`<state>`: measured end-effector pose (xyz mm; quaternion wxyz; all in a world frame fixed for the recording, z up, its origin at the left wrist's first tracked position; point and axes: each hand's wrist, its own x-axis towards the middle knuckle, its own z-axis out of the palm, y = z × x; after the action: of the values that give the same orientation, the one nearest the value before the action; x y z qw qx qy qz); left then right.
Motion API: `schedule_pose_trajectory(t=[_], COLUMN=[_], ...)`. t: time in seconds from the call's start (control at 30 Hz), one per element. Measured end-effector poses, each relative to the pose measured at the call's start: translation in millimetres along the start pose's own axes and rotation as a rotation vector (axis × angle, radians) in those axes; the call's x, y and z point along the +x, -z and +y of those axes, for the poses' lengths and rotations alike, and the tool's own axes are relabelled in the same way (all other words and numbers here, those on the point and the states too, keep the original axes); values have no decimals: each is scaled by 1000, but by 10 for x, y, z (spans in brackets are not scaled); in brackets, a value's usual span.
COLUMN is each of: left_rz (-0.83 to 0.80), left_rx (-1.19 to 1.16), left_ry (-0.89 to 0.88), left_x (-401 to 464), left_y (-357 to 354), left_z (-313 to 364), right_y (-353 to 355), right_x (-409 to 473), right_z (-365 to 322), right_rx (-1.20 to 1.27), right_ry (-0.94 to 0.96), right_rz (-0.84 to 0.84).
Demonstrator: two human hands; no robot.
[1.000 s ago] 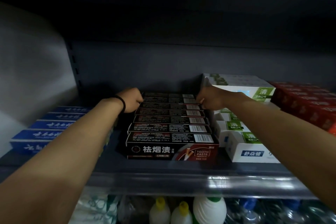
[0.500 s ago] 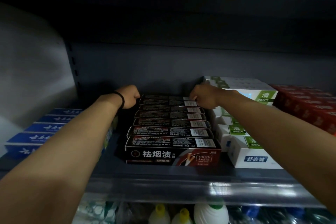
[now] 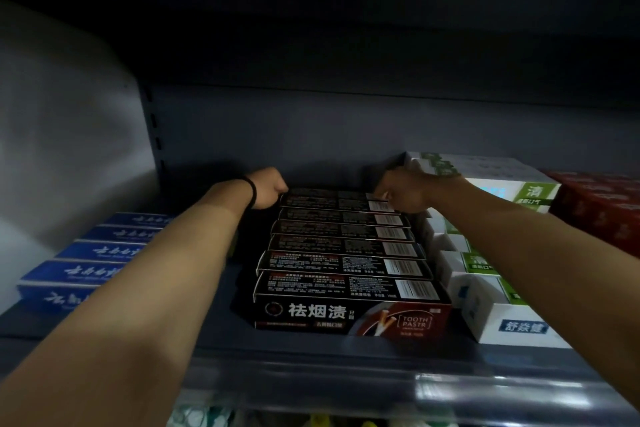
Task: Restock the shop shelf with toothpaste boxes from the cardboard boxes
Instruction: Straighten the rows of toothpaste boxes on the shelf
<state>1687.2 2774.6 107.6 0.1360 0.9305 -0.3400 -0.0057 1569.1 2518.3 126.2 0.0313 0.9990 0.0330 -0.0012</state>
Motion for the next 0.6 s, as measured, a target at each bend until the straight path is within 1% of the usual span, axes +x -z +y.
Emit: schedule_pose_trajectory(t=[0.4, 0.53, 0.6], left_rz=[-22, -41, -33], left_rx=[216, 245, 259], left_ry=[40, 17, -14], left_x=[-150, -258, -344], left_y=[51, 100, 145], left_z=[306, 371, 408], right_y=[58, 79, 108], right_x=[-90, -174, -237], right_z=[-78, -129, -154], right_rx=[-41, -20, 7], right_ry=[-10, -3, 29], right_rz=[-24, 20, 38])
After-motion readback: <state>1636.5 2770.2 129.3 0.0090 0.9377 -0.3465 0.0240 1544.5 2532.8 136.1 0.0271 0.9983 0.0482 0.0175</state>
